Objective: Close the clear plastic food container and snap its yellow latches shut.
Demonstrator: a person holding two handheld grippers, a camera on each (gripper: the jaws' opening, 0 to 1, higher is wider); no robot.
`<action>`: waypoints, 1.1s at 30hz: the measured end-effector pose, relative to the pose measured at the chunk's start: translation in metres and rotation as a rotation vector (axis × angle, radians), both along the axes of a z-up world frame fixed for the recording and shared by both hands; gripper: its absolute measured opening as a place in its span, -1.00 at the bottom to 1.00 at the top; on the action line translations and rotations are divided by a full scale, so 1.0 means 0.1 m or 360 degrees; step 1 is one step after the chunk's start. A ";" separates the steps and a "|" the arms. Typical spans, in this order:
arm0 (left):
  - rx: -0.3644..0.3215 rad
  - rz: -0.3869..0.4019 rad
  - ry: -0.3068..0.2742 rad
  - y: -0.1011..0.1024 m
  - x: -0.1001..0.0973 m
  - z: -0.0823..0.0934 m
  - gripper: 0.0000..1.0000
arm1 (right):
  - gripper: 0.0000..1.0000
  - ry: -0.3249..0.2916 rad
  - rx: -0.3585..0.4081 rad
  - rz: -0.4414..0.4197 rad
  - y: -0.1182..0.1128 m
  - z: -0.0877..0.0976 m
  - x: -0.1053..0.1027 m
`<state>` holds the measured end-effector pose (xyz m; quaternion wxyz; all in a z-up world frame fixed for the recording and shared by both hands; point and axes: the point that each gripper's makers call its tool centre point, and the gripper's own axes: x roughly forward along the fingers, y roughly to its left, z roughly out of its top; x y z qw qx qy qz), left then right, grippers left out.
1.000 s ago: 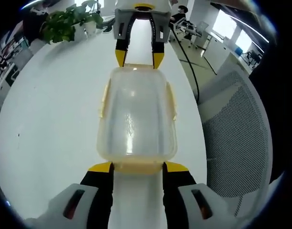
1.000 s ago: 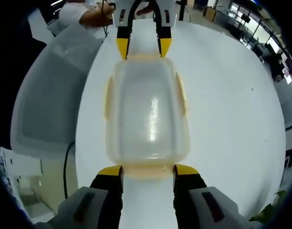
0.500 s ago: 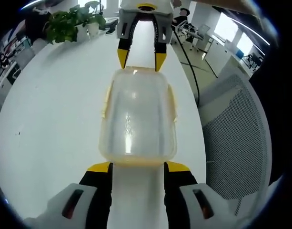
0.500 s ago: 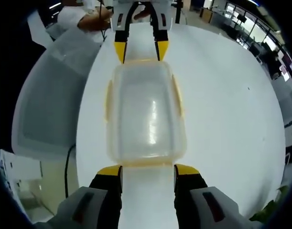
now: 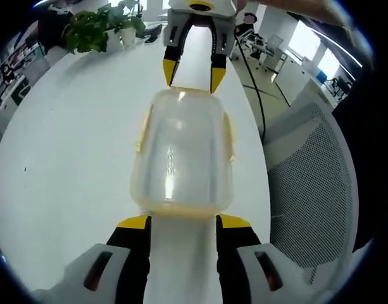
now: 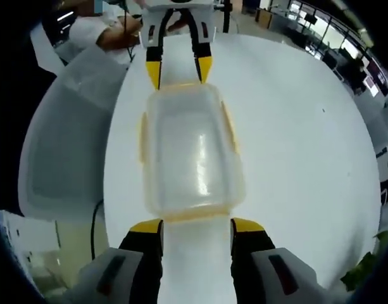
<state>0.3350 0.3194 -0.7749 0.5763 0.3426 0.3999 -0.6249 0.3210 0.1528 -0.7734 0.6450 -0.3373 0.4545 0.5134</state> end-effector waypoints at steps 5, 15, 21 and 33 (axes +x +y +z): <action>-0.0046 0.0109 0.0065 0.02 -0.04 0.02 -0.22 | -0.18 0.0037 0.0058 -0.0159 0.03 0.03 0.01; -0.0133 0.0464 0.0272 0.04 -0.08 0.03 -0.27 | -0.21 0.0118 0.0198 -0.0524 0.00 0.04 0.03; -0.0216 0.0694 0.0362 0.03 -0.03 0.07 -0.26 | -0.23 0.0159 0.0277 -0.0659 0.05 0.06 0.03; -0.0231 0.1183 0.0527 0.08 0.06 0.04 -0.25 | -0.25 0.0185 0.0390 -0.0967 0.04 0.07 0.12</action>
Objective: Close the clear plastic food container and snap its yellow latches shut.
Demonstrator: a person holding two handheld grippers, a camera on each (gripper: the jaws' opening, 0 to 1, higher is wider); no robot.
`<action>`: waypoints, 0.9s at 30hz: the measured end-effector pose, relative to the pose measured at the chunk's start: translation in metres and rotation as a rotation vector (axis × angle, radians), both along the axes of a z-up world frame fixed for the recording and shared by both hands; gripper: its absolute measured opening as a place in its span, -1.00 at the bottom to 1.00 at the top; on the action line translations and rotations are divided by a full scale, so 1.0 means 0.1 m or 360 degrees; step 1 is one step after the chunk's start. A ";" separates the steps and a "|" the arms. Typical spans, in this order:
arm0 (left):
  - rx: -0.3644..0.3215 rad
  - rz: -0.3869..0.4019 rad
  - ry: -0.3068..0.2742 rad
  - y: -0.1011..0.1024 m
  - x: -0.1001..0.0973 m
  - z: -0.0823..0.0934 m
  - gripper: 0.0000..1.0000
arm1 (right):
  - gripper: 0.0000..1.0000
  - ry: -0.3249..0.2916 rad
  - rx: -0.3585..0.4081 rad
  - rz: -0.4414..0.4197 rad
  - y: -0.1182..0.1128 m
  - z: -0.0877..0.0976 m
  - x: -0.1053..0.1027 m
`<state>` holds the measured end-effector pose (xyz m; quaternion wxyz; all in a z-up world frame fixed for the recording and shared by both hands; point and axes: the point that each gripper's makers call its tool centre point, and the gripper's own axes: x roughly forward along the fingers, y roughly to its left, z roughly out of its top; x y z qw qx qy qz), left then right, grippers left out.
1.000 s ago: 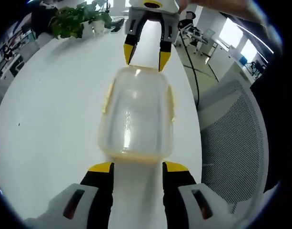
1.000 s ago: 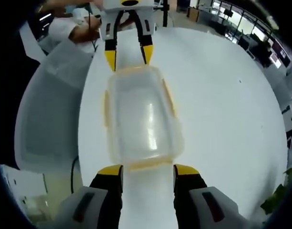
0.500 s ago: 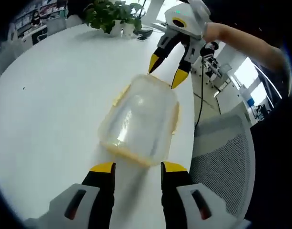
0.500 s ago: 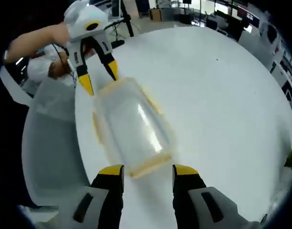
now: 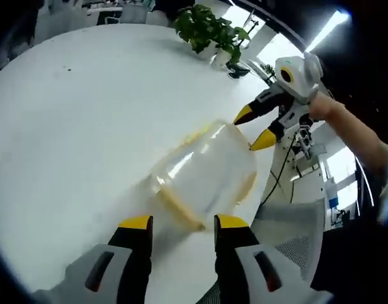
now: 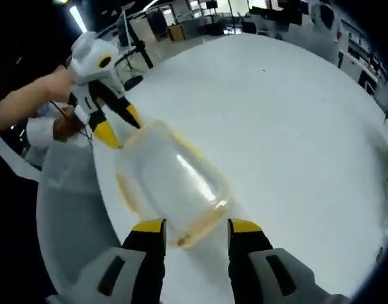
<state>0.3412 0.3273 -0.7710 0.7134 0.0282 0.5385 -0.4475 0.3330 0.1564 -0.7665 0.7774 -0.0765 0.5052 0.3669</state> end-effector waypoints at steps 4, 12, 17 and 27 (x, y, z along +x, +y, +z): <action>-0.0059 0.0163 0.0073 -0.02 0.01 0.04 -0.26 | -0.32 0.0018 -0.0007 -0.0076 -0.03 0.00 0.02; -0.0018 0.0285 0.0075 -0.02 -0.01 -0.02 -0.27 | -0.35 0.0095 0.0176 -0.0303 0.06 0.03 0.01; -0.0016 0.0337 0.0041 -0.03 0.01 -0.06 -0.33 | -0.39 0.0105 0.0122 -0.0355 -0.03 -0.06 -0.04; -0.0053 0.0383 0.0059 -0.07 0.04 -0.08 -0.33 | -0.44 0.0114 0.0156 -0.0370 -0.01 -0.09 -0.04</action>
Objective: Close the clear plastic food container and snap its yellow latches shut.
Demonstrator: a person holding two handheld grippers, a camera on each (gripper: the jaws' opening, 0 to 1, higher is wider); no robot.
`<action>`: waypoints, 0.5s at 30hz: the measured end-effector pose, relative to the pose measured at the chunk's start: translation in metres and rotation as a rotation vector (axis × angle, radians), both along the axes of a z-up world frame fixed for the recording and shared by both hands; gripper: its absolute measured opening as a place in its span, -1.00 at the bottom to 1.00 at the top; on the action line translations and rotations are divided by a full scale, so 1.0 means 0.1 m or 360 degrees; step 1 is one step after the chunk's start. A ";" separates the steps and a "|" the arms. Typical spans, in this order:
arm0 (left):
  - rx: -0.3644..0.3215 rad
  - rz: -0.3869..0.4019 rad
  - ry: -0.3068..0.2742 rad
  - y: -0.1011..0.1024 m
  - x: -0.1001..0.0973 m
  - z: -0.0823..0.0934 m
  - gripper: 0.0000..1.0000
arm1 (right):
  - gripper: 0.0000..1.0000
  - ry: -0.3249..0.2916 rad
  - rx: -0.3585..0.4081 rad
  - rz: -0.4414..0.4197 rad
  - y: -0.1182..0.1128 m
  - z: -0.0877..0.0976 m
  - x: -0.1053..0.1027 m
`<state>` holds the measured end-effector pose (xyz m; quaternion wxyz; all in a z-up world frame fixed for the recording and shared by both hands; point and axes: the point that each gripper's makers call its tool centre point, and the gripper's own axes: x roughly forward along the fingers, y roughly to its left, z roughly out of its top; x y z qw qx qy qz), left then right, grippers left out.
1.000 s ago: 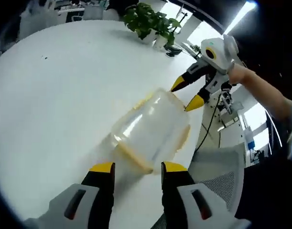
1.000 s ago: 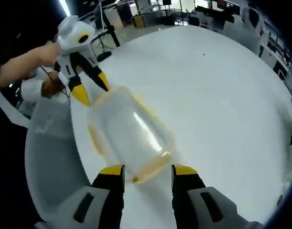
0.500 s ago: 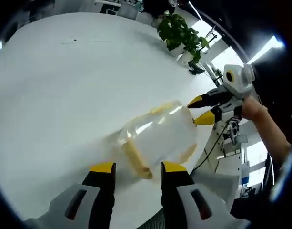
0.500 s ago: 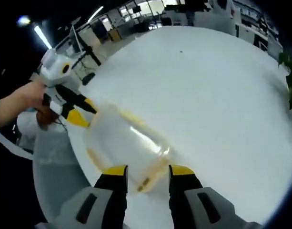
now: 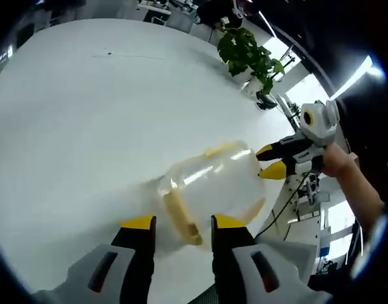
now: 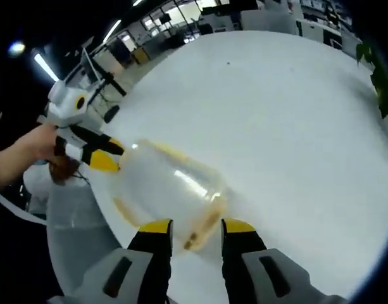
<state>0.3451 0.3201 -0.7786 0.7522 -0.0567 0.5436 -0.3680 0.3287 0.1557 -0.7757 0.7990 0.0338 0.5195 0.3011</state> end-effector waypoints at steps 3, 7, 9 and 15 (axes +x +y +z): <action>-0.0001 -0.0003 -0.0001 -0.01 -0.02 -0.01 -0.34 | -0.46 -0.0001 -0.0003 0.0011 0.02 0.00 0.01; -0.0046 0.0051 0.0046 -0.07 -0.06 -0.01 -0.49 | -0.47 0.0000 -0.0009 0.0036 0.02 -0.01 0.00; -0.0057 0.0027 0.0036 -0.09 -0.05 0.00 -0.47 | -0.48 0.0013 -0.0010 0.0028 0.03 -0.01 0.00; -0.0057 0.0020 0.0052 -0.09 -0.05 -0.01 -0.49 | -0.50 0.0039 0.0017 -0.0022 0.03 -0.02 0.00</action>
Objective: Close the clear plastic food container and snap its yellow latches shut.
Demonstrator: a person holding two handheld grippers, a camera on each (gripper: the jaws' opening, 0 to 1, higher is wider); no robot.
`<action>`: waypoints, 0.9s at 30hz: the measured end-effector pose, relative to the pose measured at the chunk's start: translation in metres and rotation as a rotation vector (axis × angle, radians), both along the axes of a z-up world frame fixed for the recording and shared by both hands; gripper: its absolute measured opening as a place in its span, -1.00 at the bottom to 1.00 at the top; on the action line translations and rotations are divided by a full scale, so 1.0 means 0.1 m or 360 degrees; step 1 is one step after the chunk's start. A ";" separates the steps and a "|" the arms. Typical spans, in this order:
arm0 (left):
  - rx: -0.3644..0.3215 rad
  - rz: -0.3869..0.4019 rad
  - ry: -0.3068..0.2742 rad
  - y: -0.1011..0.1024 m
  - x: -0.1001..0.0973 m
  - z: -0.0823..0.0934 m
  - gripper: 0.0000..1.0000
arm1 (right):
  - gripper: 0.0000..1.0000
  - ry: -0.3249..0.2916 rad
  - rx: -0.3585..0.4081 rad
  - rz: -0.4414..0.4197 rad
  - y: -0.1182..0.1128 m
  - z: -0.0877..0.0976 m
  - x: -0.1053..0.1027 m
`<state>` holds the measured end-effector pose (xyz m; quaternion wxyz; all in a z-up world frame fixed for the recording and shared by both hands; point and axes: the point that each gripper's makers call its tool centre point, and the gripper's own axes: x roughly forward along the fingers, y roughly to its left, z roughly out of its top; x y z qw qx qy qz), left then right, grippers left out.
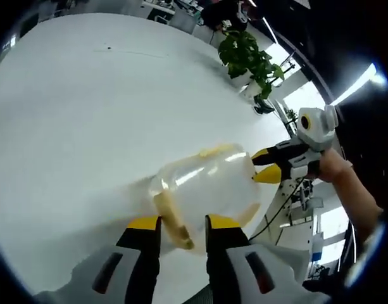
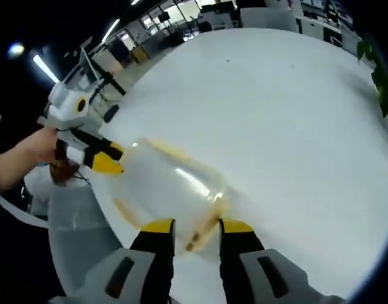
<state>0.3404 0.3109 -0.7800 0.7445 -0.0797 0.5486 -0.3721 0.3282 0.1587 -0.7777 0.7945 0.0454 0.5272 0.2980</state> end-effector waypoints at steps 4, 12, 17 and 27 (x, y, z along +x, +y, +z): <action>-0.0004 0.0018 -0.0001 -0.01 0.01 -0.01 -0.50 | -0.51 -0.0004 0.0012 -0.0009 0.00 0.00 0.00; -0.0004 0.0048 0.0008 0.00 -0.02 0.03 -0.56 | -0.58 0.0003 0.0112 -0.0066 0.05 -0.04 0.03; -0.0004 0.0056 0.0020 -0.02 -0.03 0.03 -0.56 | -0.59 0.0022 0.0081 -0.0023 0.04 -0.04 0.01; -0.0003 0.0041 0.0001 -0.06 -0.03 0.01 -0.51 | -0.56 0.0057 0.0008 -0.0001 0.03 -0.01 0.01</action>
